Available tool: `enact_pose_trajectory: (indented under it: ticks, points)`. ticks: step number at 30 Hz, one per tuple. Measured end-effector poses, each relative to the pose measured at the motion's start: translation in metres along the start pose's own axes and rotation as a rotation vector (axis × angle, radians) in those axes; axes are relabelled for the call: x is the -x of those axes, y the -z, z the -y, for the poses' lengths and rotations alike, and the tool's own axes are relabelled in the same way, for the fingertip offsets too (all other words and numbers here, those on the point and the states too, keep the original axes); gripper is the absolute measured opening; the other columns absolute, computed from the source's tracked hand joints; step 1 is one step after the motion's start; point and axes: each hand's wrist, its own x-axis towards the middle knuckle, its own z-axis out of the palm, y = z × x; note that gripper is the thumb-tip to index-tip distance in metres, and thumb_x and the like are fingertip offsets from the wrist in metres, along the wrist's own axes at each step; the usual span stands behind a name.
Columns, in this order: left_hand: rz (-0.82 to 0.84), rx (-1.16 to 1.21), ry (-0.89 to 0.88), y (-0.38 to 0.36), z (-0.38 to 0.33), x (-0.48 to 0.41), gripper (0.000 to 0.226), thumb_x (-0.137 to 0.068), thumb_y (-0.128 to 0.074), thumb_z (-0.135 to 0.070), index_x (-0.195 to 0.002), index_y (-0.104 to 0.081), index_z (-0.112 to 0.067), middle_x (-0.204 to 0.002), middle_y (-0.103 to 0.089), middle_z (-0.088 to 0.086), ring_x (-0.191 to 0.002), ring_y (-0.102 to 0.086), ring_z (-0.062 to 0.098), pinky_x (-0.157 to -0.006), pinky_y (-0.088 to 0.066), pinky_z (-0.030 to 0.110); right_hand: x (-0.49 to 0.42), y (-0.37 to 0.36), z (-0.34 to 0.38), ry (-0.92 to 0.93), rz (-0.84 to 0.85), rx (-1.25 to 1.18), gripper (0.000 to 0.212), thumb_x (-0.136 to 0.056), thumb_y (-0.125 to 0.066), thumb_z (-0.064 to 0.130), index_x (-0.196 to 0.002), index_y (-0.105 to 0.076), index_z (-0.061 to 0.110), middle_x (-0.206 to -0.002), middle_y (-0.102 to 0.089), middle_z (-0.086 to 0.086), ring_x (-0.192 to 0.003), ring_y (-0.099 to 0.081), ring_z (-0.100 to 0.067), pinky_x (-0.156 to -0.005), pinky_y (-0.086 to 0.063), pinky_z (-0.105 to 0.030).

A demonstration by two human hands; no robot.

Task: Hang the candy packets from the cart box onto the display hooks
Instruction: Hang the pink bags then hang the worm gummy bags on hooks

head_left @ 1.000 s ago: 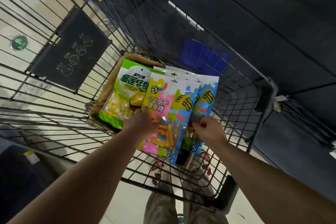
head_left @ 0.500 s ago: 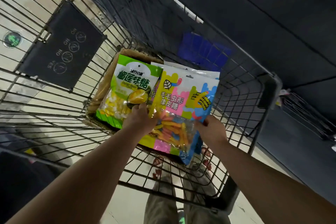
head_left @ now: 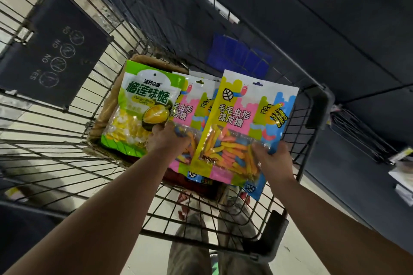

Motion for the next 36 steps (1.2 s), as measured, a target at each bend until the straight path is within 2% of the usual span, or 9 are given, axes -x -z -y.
enact_pose_trajectory:
  ticks: [2, 6, 12, 16, 19, 22, 26, 32, 36]
  points:
    - [-0.06, -0.063, -0.059, -0.003, -0.003, 0.005, 0.069, -0.087, -0.057, -0.047, -0.145, -0.035, -0.018, -0.142, -0.031, 0.015, -0.129, -0.035, 0.037, -0.103, -0.035, 0.043, 0.004, 0.004, 0.003, 0.024, -0.024, 0.01, 0.022, -0.087, -0.064, 0.024, -0.102, -0.052, 0.014, -0.081, -0.056, 0.006, -0.07, -0.054, -0.008, -0.054, -0.038, -0.019]
    - [0.024, -0.007, -0.112, -0.009, -0.01, 0.008, 0.076, -0.087, -0.059, -0.049, -0.148, -0.03, -0.013, -0.151, -0.024, 0.015, -0.136, -0.025, 0.038, -0.106, -0.033, 0.043, 0.007, 0.011, 0.01, 0.052, -0.026, 0.042, 0.018, -0.089, -0.06, 0.021, -0.1, -0.047, 0.015, -0.075, -0.051, 0.007, -0.064, -0.049, -0.006, -0.05, -0.036, -0.021]
    - [-0.009, 0.132, -0.159, -0.019, -0.005, 0.01, 0.033, -0.086, -0.062, -0.035, -0.115, -0.065, -0.018, -0.144, -0.041, 0.015, -0.131, -0.039, 0.035, -0.104, -0.038, 0.044, 0.017, 0.017, 0.019, 0.129, -0.03, 0.104, 0.016, -0.091, -0.057, 0.018, -0.1, -0.044, 0.017, -0.078, -0.049, 0.011, -0.069, -0.047, -0.009, -0.05, -0.032, -0.01]
    - [0.027, 0.219, -0.103, -0.019, -0.004, 0.005, 0.041, -0.09, -0.058, -0.035, -0.12, -0.056, -0.007, -0.126, -0.053, 0.017, -0.113, -0.052, 0.031, -0.087, -0.043, 0.039, 0.022, 0.018, 0.022, 0.121, -0.006, 0.119, 0.013, -0.09, -0.055, 0.016, -0.098, -0.044, 0.018, -0.078, -0.051, 0.012, -0.068, -0.049, -0.005, -0.052, -0.035, -0.017]
    - [-0.024, 0.21, -0.039, -0.009, -0.003, 0.0, 0.056, -0.091, -0.057, -0.035, -0.136, -0.042, -0.006, -0.132, -0.048, 0.023, -0.121, -0.046, 0.038, -0.096, -0.041, 0.045, 0.023, 0.019, 0.022, 0.105, -0.005, 0.114, 0.013, -0.09, -0.054, 0.014, -0.097, -0.043, 0.017, -0.076, -0.052, 0.01, -0.067, -0.05, -0.002, -0.049, -0.035, -0.018]
    - [0.028, 0.156, -0.059, -0.002, 0.0, -0.001, 0.047, -0.096, -0.051, -0.032, -0.139, -0.041, -0.015, -0.142, -0.035, 0.026, -0.128, -0.039, 0.043, -0.103, -0.039, 0.047, 0.022, 0.02, 0.021, 0.101, 0.0, 0.119, 0.013, -0.091, -0.053, 0.014, -0.098, -0.041, 0.017, -0.075, -0.049, 0.012, -0.066, -0.049, -0.004, -0.047, -0.032, -0.017]
    - [0.098, 0.187, -0.058, -0.001, 0.001, -0.009, 0.068, -0.091, -0.054, -0.045, -0.145, -0.03, -0.011, -0.139, -0.049, 0.022, -0.125, -0.049, 0.041, -0.106, -0.039, 0.053, 0.021, 0.019, 0.017, 0.094, -0.005, 0.137, 0.015, -0.091, -0.052, 0.014, -0.101, -0.042, 0.014, -0.075, -0.048, 0.012, -0.066, -0.046, -0.001, -0.049, -0.031, -0.018]
    - [0.091, 0.268, 0.018, 0.018, 0.009, -0.012, 0.085, -0.047, -0.074, -0.062, -0.119, -0.062, -0.018, -0.115, -0.066, 0.011, -0.107, -0.061, 0.034, -0.095, -0.051, 0.047, 0.02, 0.019, 0.016, 0.107, -0.009, 0.139, 0.015, -0.09, -0.053, 0.012, -0.099, -0.041, 0.014, -0.076, -0.047, 0.014, -0.066, -0.045, 0.001, -0.05, -0.032, -0.017]
    - [0.151, 0.396, -0.015, 0.025, 0.019, 0.0, 0.055, -0.061, -0.085, -0.045, -0.107, -0.07, -0.019, -0.102, -0.07, 0.007, -0.096, -0.066, 0.028, -0.09, -0.055, 0.044, 0.022, 0.019, 0.017, 0.078, -0.001, 0.084, 0.016, -0.09, -0.055, 0.012, -0.099, -0.042, 0.016, -0.077, -0.049, 0.013, -0.069, -0.047, 0.0, -0.053, -0.035, -0.017]
